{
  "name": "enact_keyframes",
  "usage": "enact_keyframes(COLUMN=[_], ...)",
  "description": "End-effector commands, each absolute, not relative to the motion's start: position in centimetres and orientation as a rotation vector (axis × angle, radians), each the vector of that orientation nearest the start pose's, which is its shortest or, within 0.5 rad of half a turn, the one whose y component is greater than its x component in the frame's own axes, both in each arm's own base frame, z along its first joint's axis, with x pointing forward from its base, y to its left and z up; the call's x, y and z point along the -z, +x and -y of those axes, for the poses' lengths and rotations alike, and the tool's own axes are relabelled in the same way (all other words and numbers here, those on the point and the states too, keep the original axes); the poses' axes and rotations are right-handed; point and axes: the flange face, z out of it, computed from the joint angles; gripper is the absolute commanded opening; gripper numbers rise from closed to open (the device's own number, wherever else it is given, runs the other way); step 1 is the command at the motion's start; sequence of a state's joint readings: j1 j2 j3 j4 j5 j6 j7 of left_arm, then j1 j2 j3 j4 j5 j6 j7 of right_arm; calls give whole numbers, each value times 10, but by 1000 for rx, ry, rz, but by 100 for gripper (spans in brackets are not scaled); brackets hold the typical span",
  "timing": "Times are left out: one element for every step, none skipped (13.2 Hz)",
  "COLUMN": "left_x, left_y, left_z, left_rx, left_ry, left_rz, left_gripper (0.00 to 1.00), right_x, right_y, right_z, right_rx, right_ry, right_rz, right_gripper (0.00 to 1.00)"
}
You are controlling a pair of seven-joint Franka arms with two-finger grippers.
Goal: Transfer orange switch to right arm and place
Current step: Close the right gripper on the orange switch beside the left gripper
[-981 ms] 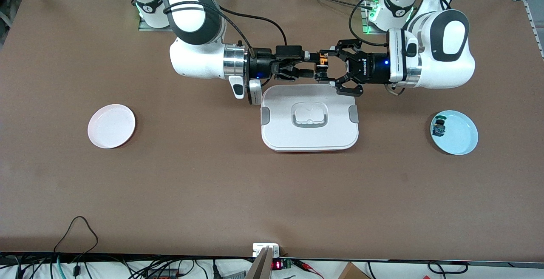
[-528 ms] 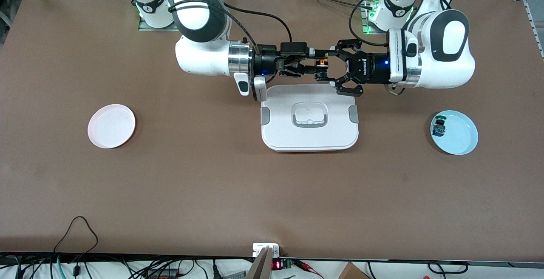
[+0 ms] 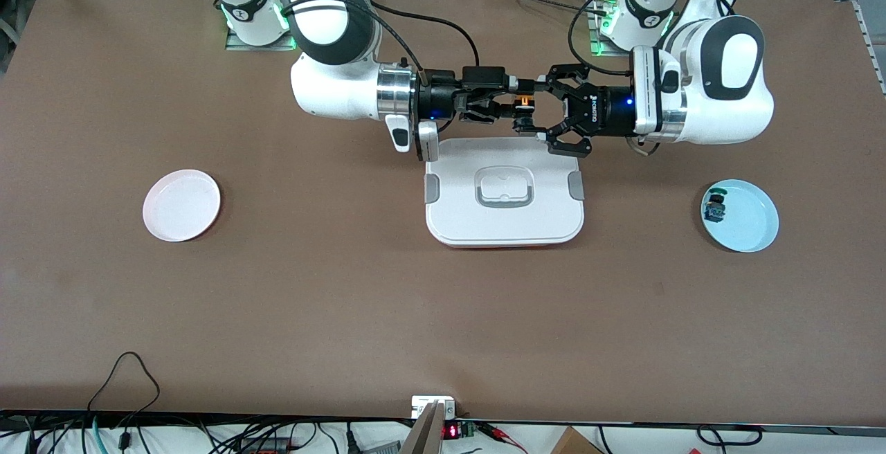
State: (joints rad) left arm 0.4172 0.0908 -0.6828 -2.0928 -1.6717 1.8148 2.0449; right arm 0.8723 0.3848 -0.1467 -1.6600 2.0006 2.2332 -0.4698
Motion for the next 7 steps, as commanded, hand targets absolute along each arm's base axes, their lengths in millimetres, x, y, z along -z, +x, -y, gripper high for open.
enact_keyframes(left_x=[-453, -452, -452, -452, -452, -452, -452], left_y=[521, 522, 522, 522, 522, 522, 522], left_z=[220, 220, 220, 220, 220, 220, 220], left_rx=[-1115, -1114, -1114, -1114, -1114, -1114, -1114], left_ry=[1273, 1273, 1273, 1273, 1273, 1273, 1273], left_rz=[1092, 1091, 1091, 1091, 1091, 1091, 1091], left_gripper=[0, 0, 0, 0, 0, 0, 0], right_x=[-449, -455, -458, -460, -460, -461, -463], right_y=[496, 497, 497, 494, 494, 495, 494], right_z=[-497, -493, -492, -494, -494, -493, -493], right_rx=[-30, -2, 5, 2, 6, 10, -1], right_ry=[-1588, -1600, -1603, -1601, -1601, -1598, -1595], right_rz=[-134, -145, -156, -153, -149, -145, -154], right_gripper=[69, 30, 23, 12, 9, 4, 4])
